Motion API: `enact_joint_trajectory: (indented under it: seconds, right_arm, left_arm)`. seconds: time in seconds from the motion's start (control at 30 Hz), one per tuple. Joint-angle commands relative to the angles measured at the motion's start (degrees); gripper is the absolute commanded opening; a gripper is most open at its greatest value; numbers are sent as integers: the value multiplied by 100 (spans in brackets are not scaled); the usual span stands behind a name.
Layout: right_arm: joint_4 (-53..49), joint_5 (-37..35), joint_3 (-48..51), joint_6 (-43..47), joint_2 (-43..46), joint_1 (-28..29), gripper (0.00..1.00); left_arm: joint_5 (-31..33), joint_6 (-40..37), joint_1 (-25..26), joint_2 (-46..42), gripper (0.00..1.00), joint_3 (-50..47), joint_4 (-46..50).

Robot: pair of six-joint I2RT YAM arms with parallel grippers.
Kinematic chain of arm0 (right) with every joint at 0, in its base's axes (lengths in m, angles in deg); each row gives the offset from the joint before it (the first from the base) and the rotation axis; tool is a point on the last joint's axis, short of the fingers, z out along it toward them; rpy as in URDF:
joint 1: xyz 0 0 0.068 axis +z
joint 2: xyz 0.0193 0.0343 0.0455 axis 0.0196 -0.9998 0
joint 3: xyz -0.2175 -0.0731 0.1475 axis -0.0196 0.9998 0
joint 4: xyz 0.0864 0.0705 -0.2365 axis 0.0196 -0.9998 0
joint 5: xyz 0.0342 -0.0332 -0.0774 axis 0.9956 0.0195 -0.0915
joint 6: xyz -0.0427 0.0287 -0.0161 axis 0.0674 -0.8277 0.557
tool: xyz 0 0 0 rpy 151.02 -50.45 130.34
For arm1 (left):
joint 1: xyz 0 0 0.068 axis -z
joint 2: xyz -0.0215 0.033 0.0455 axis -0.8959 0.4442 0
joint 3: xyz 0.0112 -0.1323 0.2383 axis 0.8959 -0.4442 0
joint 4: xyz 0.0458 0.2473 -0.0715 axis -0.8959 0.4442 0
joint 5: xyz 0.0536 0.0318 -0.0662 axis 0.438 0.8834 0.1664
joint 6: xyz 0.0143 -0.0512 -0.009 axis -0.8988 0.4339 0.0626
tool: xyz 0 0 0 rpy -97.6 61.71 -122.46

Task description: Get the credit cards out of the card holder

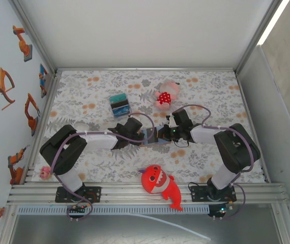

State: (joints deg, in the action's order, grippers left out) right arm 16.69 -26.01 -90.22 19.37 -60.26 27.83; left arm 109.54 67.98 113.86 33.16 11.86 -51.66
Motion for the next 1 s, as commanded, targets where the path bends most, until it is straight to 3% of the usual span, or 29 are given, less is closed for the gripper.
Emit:
enact_joint_trajectory:
  seconds: [0.0,0.47,0.97]
  right_arm:
    - [-471,-274,-181,288,216,-47,0]
    - [-642,-320,-271,361,292,-48,0]
    - [-633,-254,-267,356,287,-47,0]
  left_arm:
    - [146,-113,30,129,97,74,188]
    - [-58,-477,183,-251,97,293,-50]
    - [10,-873,394,448,97,743,-166]
